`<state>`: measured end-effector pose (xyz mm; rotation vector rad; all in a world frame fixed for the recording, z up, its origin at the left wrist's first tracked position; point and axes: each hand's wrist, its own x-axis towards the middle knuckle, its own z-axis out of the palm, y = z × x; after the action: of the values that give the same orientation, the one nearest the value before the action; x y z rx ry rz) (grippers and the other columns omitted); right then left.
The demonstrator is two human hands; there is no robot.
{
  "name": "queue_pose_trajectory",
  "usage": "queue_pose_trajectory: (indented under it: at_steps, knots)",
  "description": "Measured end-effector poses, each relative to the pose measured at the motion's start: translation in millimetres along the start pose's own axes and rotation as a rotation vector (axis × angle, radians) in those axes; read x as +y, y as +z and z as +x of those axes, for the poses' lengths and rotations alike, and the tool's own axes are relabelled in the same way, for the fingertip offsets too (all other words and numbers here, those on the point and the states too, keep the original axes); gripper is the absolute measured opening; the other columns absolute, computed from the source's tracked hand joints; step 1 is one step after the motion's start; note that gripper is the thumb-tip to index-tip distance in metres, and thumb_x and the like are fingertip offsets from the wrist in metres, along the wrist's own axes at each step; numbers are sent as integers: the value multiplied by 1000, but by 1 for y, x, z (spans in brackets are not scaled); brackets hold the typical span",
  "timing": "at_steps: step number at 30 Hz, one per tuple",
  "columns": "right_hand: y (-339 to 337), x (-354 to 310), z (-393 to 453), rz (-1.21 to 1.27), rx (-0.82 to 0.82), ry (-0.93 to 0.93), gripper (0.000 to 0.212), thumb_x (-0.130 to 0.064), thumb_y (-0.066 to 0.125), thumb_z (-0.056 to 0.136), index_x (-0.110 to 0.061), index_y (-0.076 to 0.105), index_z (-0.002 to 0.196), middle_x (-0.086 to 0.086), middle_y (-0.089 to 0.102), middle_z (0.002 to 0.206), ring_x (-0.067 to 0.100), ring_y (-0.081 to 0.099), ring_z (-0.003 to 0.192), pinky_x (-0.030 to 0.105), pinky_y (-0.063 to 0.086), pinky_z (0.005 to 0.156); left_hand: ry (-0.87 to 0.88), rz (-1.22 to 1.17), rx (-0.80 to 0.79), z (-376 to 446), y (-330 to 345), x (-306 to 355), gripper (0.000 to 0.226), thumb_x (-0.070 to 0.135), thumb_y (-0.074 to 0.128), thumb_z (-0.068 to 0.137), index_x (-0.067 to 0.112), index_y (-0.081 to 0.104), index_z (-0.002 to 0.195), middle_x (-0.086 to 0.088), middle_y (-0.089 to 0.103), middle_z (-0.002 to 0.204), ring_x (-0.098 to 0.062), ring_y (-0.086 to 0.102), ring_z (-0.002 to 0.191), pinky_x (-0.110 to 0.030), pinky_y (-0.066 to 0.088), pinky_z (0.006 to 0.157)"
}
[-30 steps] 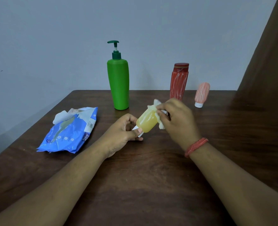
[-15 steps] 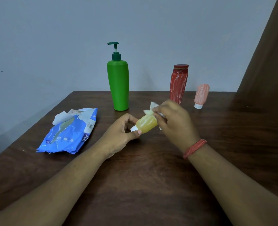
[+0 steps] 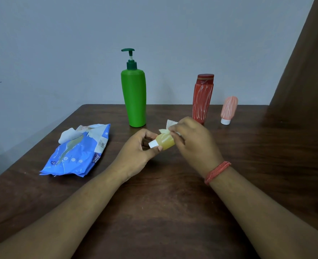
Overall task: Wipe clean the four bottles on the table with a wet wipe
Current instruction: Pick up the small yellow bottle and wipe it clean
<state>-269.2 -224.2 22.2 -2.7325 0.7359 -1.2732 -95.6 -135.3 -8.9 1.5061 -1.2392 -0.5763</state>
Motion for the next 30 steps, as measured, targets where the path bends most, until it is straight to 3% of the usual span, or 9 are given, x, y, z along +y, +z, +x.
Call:
queue_pose_trajectory:
  at_steps: [4,8,12,16,19,23,26,30]
  knots:
    - [-4,6,3,-16,60,130,19,-13,67,93,-11,72,111,5,65,105,16,60,92,25,47,79,-4,-18,45,1,1,-1,24,23,80,85,36,64,98,3,72,102,-17,66,98,-35,53,87]
    - [0,-3,0,3,-46,-19,17,-11,66,93,-9,73,108,6,63,100,19,60,88,29,49,74,14,37,83,0,3,0,25,25,82,84,32,62,96,4,72,98,-14,66,93,-30,54,78]
    - [-3,1,3,9,22,97,20,-10,65,93,-9,72,111,7,63,104,18,60,92,27,48,78,46,94,121,-2,6,4,24,28,83,82,31,61,92,8,71,92,-11,66,88,-27,54,73]
    - [1,-8,-1,42,-103,-99,15,-9,67,91,-8,73,104,9,62,99,23,61,87,36,52,74,79,119,126,-4,8,8,25,27,85,81,25,61,90,18,70,83,1,65,76,-10,47,62]
    - [-1,-3,2,46,-12,33,17,-11,66,92,-10,73,107,7,63,101,20,61,89,35,52,76,55,101,143,-3,8,8,24,26,85,81,29,62,91,15,71,84,-4,67,81,-13,50,64]
    - [2,-6,-1,62,-96,-87,13,-11,67,91,-9,73,102,7,62,98,22,61,89,33,50,74,58,81,143,-3,8,9,25,27,85,81,29,62,90,21,71,84,1,66,79,-10,47,63]
    - [0,-1,1,52,-25,33,15,-13,67,92,-11,72,106,5,63,103,17,60,91,27,48,75,48,64,169,-3,8,9,23,29,84,82,30,64,92,12,73,84,-2,66,77,-14,50,63]
    - [3,-4,-2,73,-83,-66,13,-13,68,91,-10,72,103,5,63,102,19,61,92,30,50,76,27,-6,175,-4,8,11,22,28,82,84,24,65,96,14,74,80,1,68,70,-9,47,59]
